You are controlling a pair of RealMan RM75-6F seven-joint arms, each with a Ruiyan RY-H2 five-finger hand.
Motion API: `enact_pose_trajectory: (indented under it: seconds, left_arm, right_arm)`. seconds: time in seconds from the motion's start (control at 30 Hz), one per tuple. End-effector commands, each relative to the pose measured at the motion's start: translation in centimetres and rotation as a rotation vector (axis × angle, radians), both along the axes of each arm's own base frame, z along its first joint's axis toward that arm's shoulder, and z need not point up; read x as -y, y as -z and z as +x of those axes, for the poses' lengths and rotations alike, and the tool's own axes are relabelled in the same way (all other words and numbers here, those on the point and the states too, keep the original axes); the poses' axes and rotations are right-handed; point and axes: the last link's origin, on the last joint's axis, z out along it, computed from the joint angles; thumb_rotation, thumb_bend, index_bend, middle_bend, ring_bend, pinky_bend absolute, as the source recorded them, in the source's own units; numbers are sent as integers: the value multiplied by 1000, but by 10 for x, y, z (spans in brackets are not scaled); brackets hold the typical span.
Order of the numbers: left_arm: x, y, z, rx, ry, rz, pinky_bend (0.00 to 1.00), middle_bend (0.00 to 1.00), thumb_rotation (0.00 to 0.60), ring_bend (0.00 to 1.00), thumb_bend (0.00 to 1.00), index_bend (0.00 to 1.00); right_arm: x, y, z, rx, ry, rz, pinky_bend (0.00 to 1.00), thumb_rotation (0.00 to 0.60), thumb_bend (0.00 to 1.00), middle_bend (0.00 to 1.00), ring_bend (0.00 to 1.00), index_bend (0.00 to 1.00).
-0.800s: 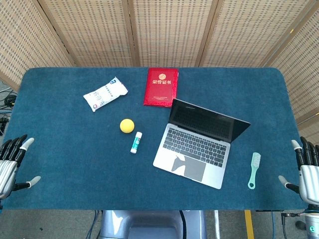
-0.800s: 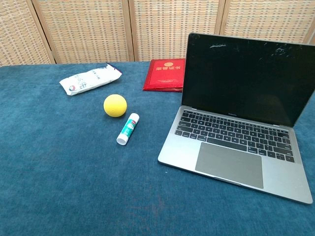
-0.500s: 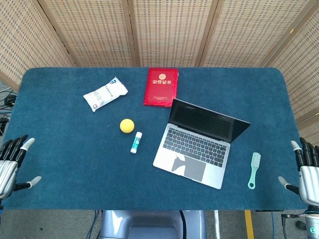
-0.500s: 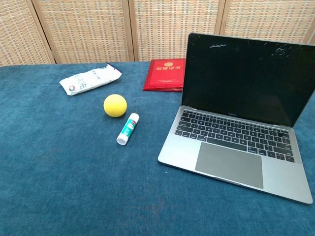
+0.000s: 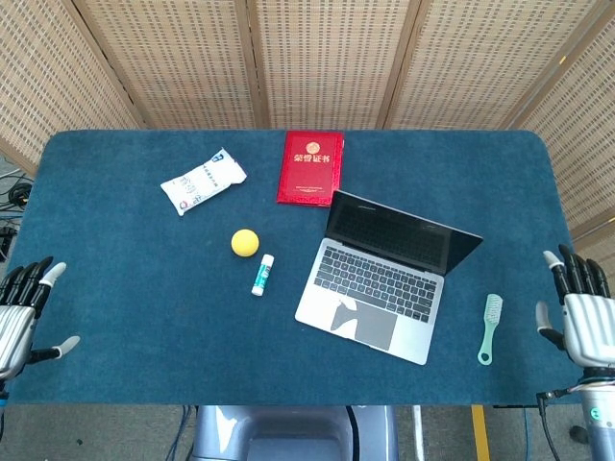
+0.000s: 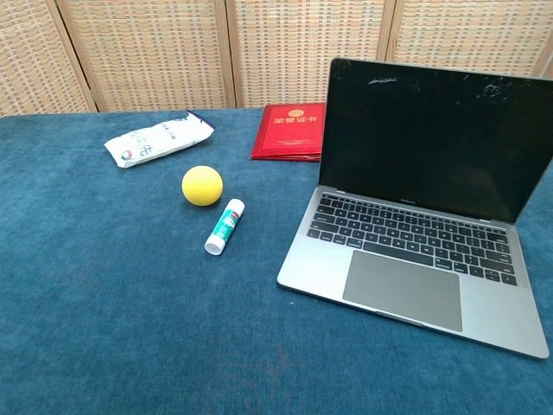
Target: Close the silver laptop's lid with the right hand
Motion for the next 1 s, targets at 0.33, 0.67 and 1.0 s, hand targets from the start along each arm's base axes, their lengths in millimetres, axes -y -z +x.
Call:
enact_pose_trajectory:
  seconds: [0.33, 0.67, 1.0]
  left_arm:
    - [-8, 1, -3, -2, -32, 0, 0, 0, 600, 0, 0, 0]
    - [-10, -2, -5, 4, -47, 4, 0, 0, 600, 0, 0, 0]
    - [-11, -3, -6, 9, -49, -1, 0, 0, 600, 0, 0, 0]
  right_arm:
    - [107, -38, 65, 124, -28, 48, 153, 600, 1000, 119, 32, 131]
    - [146, -20, 96, 244, 58, 202, 251, 600, 1000, 206, 131, 214]
    - [154, 14, 112, 199, 93, 310, 255, 600, 1000, 281, 196, 297]
